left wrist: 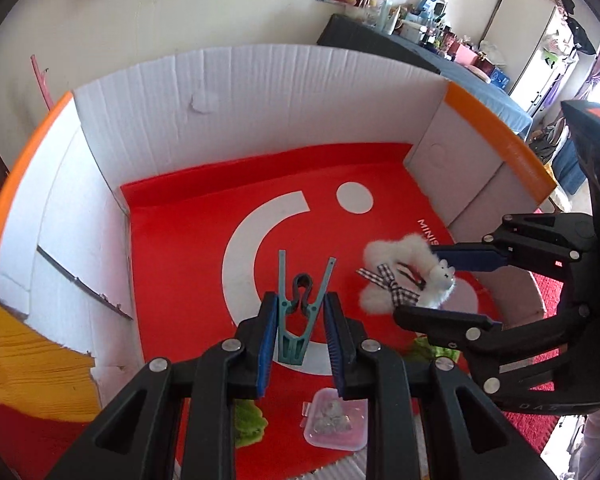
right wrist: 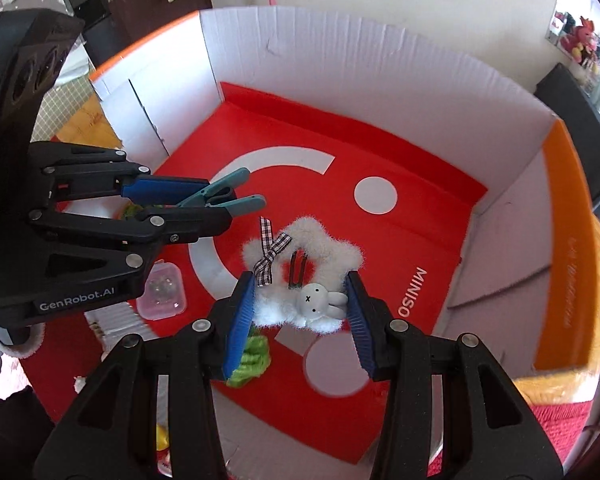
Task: Organize objects
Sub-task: 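Carry clothespin with left tool into box while right tool carries bunny in, then open left tool releasing clothespin while right tool releases bunny on box floor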
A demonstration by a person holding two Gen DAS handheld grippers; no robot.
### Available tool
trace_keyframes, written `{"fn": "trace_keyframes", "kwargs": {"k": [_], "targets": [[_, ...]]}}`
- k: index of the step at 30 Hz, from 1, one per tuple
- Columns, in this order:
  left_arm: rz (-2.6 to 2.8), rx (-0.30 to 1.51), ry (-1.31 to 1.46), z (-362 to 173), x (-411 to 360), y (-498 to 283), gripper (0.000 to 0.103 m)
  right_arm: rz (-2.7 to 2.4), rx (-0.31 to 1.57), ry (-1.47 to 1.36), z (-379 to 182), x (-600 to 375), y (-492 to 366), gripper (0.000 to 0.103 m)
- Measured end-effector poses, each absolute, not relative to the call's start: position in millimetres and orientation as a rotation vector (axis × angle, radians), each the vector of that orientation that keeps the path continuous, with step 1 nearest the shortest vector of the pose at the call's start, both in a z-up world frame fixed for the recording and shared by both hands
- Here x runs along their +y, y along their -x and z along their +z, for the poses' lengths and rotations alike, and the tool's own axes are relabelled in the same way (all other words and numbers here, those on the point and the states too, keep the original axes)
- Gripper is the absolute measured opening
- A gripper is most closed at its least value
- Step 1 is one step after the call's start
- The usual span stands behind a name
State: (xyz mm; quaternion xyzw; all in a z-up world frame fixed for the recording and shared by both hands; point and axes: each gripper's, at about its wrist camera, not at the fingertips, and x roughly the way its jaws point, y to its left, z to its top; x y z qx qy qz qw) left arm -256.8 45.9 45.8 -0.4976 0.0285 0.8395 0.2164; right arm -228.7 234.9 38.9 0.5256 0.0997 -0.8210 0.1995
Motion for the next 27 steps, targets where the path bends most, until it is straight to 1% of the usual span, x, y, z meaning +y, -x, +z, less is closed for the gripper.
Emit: {"fn": "trace_keyframes", "kwargs": {"k": [14, 27], "targets": [[2.317, 0.088, 1.405, 34.0, 44.5, 257.9, 0.024, -2.267, 0.306, -1.534, 25.5, 231.5, 236.8, 0.043], [2.319, 0.101, 1.407, 35.7, 42.5, 255.2, 0.024, -2.268, 0.324, -1.533, 30.0, 223.3, 235.7, 0.046]]}}
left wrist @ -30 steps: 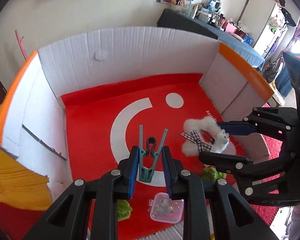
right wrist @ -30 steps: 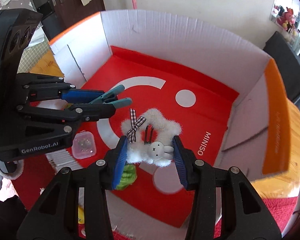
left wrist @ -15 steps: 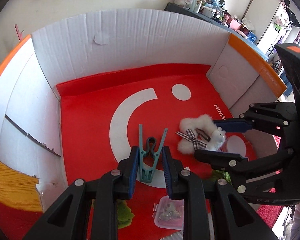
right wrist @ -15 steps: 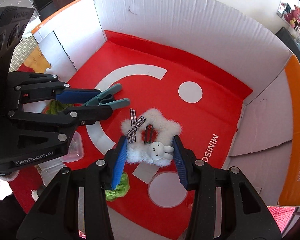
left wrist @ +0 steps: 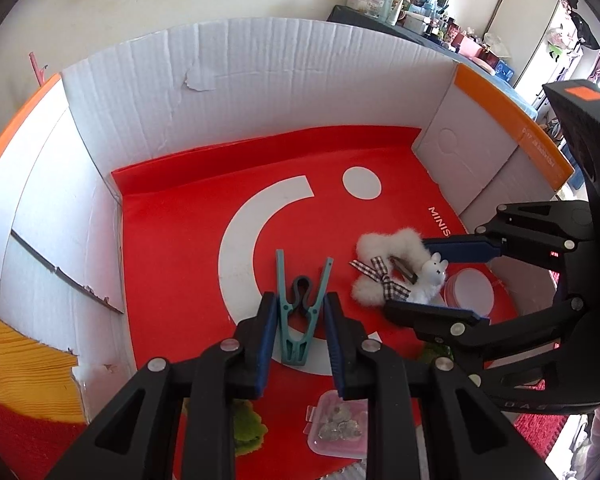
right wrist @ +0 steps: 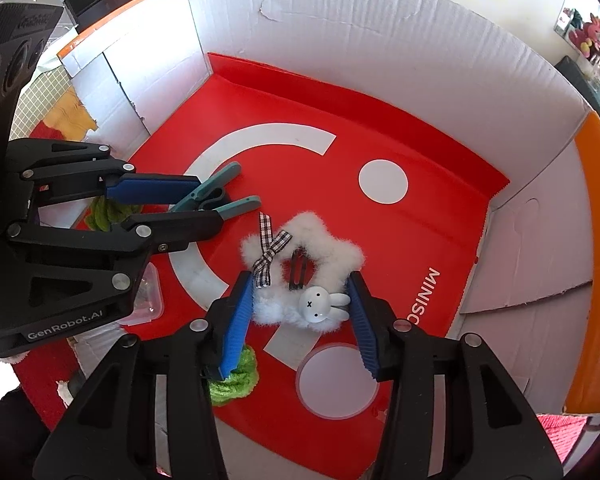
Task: Organize objects
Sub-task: 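Open left tool releasing clothespin while right tool releases bunny on box floor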
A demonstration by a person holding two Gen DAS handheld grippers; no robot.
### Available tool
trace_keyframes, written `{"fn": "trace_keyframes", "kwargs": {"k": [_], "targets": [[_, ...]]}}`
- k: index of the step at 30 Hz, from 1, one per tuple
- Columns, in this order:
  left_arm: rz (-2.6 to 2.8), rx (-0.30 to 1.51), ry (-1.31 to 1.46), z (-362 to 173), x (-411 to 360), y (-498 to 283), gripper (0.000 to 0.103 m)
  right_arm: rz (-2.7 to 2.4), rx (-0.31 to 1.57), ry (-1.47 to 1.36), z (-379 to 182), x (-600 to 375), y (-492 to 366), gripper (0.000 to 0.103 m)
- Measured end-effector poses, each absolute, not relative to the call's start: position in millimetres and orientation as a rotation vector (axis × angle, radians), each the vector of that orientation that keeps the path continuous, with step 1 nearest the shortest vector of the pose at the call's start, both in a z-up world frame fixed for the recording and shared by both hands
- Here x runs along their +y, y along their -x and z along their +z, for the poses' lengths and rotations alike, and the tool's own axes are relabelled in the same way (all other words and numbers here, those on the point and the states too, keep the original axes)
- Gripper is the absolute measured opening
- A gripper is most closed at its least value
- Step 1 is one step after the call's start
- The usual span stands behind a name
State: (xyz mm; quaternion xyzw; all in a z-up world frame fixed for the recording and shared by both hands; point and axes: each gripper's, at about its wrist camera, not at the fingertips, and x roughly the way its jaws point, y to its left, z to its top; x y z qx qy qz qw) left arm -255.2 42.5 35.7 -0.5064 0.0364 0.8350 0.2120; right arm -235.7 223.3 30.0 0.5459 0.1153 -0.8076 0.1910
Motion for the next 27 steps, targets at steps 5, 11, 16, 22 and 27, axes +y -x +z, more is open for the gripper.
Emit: {"fn": "trace_keyframes", "kwargs": {"k": [5, 11, 16, 22, 27], "targets": [[2.321, 0.104, 1.403, 36.7, 44.0, 255.1, 0.024, -2.267, 0.318, -1.536, 26.1, 226.9, 238.3, 0.051], [2.323, 0.102, 1.399, 37.5, 44.8, 256.1, 0.024, -2.270, 0.316, -1.537, 27.5, 225.9, 237.8, 0.052], [2.324, 0.096, 1.396, 39.0, 45.2, 257.7, 0.024, -2.276, 0.308, -1.542, 29.5, 225.8, 238.0, 0.052], [2.321, 0.093, 1.392, 40.9, 45.8, 255.9, 0.024, -2.274, 0.303, -1.545, 30.1, 228.2, 236.9, 0.054], [2.322, 0.087, 1.386, 43.0, 45.2, 254.1, 0.024, -2.278, 0.302, -1.538, 35.4, 234.0, 239.1, 0.054]]}}
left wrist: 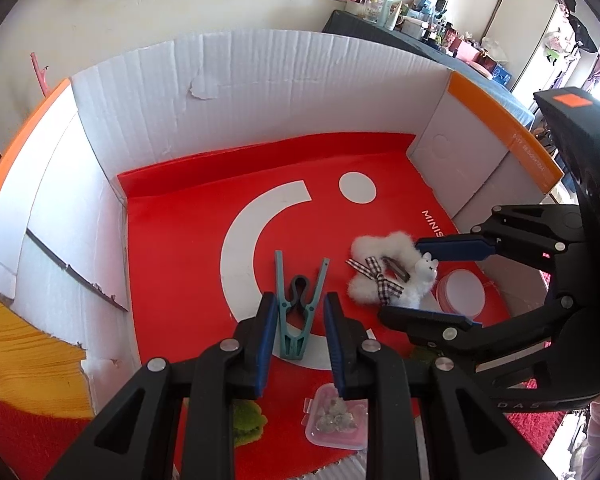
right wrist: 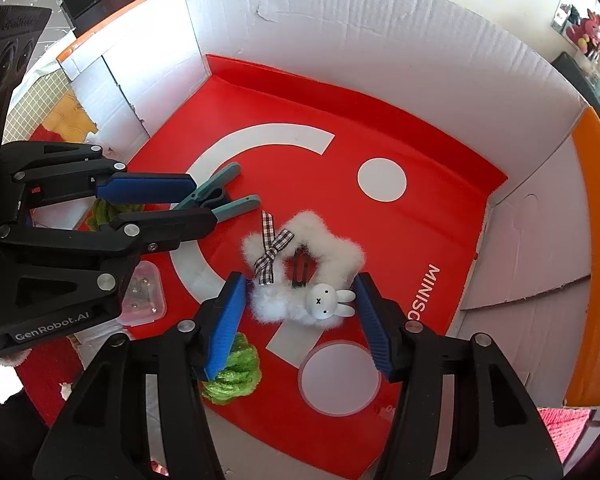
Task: Organize objects
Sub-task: 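Open left tool releasing clothespin while right tool releases bunny on box floor, then withdraw both tools from the box back over the table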
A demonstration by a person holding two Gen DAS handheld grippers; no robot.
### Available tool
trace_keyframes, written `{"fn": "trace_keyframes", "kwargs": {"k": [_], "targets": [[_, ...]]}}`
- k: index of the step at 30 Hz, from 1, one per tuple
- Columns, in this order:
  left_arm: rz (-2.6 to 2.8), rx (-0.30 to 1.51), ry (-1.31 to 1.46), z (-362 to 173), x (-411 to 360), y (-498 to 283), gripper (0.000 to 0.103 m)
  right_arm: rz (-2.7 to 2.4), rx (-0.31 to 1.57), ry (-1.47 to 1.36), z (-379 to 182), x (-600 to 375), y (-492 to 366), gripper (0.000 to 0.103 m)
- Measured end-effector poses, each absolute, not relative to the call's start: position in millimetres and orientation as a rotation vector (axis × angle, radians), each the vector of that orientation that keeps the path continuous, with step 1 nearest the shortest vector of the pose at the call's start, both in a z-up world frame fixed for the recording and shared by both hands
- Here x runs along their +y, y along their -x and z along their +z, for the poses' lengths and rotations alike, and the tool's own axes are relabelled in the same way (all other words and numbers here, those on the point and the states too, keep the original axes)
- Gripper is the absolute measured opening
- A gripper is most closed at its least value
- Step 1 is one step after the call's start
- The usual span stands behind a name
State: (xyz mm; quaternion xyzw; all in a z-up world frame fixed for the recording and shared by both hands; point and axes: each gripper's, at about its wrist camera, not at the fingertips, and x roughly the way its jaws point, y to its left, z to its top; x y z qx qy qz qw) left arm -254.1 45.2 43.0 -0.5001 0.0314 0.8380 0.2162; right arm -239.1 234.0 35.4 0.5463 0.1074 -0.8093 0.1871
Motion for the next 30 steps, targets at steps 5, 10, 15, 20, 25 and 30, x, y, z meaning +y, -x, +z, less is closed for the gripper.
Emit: {"fn": "trace_keyframes", "kwargs": {"k": [5, 10, 15, 20, 25, 30], "targets": [[2.324, 0.085, 1.378, 45.9, 44.1, 251.8, 0.024, -2.286, 0.302, -1.532, 42.6, 236.0, 234.5, 0.054], [2.335, 0.073, 1.356, 52.6, 42.2, 246.6, 0.024, -2.313, 0.288, -1.508, 55.7, 240.2, 228.8, 0.054], [2.372, 0.067, 1.308, 65.2, 38.2, 236.8, 0.030, -2.352, 0.276, -1.455, 72.5, 243.1, 223.9, 0.058], [2.399, 0.024, 1.257, 80.5, 30.3, 222.5, 0.040, -2.392, 0.274, -1.392, 86.1, 245.8, 207.4, 0.062], [2.448, 0.007, 1.173, 101.0, 20.5, 202.3, 0.049, -2.464, 0.271, -1.314, 101.2, 243.7, 172.1, 0.066], [2.507, 0.005, 1.070, 121.9, 12.0, 175.7, 0.061, -2.519, 0.242, -1.221, 116.6, 243.5, 148.8, 0.073]]}}
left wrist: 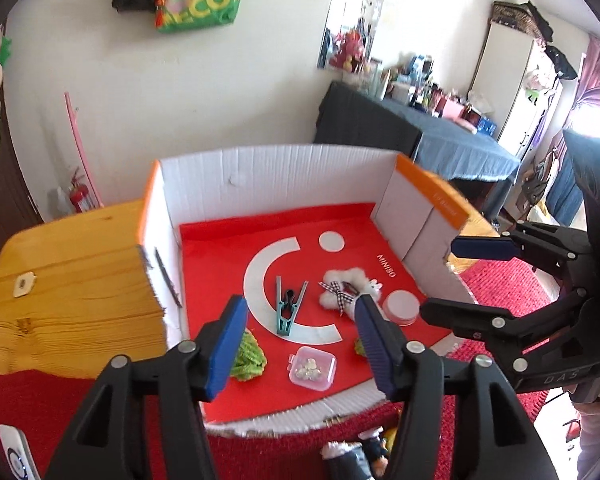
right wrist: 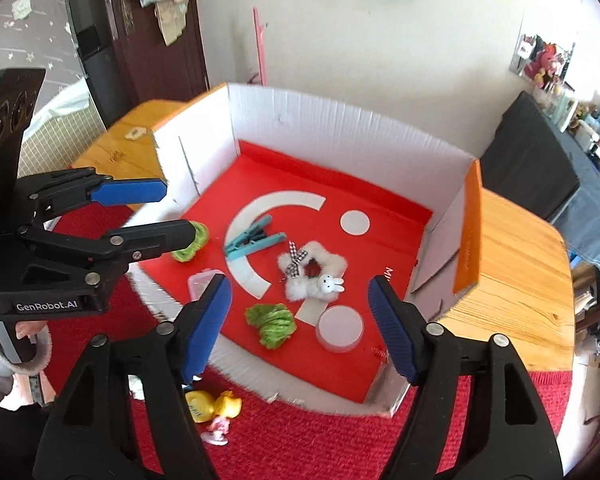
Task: Organize objects
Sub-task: 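Withdraw both tools from the box back over the table, then grasp black-and-white figure with left tool while right tool grasps blonde doll figure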
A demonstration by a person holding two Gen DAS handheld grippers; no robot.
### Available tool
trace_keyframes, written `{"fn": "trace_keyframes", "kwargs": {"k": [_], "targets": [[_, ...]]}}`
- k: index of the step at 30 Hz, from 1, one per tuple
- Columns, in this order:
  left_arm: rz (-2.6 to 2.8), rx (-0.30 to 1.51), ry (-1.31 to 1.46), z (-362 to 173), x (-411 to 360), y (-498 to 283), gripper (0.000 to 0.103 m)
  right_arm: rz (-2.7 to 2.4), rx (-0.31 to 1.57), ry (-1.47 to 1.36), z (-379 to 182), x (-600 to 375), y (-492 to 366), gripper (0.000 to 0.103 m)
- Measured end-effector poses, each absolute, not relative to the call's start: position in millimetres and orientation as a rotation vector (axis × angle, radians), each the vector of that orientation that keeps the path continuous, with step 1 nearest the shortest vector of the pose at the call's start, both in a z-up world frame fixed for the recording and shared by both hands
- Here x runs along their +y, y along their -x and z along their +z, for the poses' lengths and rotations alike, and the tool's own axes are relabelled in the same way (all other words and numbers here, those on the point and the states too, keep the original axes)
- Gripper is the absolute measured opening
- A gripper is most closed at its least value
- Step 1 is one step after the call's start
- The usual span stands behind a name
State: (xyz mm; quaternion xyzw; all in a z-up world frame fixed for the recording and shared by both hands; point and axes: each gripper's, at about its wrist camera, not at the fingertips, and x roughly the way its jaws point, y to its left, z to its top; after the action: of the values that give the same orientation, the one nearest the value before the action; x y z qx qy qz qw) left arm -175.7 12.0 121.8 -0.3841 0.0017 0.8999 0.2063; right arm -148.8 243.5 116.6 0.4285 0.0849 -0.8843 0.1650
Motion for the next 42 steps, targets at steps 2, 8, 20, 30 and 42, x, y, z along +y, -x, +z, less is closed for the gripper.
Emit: {"fn": "trace_keyframes", "kwargs": {"k": [2, 8, 20, 30, 42], "targets": [[2.526, -0.011, 1.037, 128.6, 7.5, 166.1, 0.065, -2.548, 0.242, -1.192, 124.8, 244.7, 135.5, 0.074], [2.598, -0.030, 0.945, 144.7, -1.7, 138.1, 0.076, -2.642, 0.215, -1.077, 133.6, 246.4, 107.7, 0.080], [2.723, -0.041, 0.780, 152.8, -7.1, 74.9, 0.095, -2.794, 0.117, -0.865, 141.8, 253.9, 43.5, 0.095], [2.751, -0.121, 0.833, 121.8, -15.0, 46.5, 0.100, -2.910, 0.089, -0.801, 107.1, 253.7, 7.5, 0.098], [2.740, -0.170, 1.005, 63.3, -11.9, 38.2, 0.102, -2.943, -0.019, -0.895, 49.5, 255.6, -0.4, 0.098]]}}
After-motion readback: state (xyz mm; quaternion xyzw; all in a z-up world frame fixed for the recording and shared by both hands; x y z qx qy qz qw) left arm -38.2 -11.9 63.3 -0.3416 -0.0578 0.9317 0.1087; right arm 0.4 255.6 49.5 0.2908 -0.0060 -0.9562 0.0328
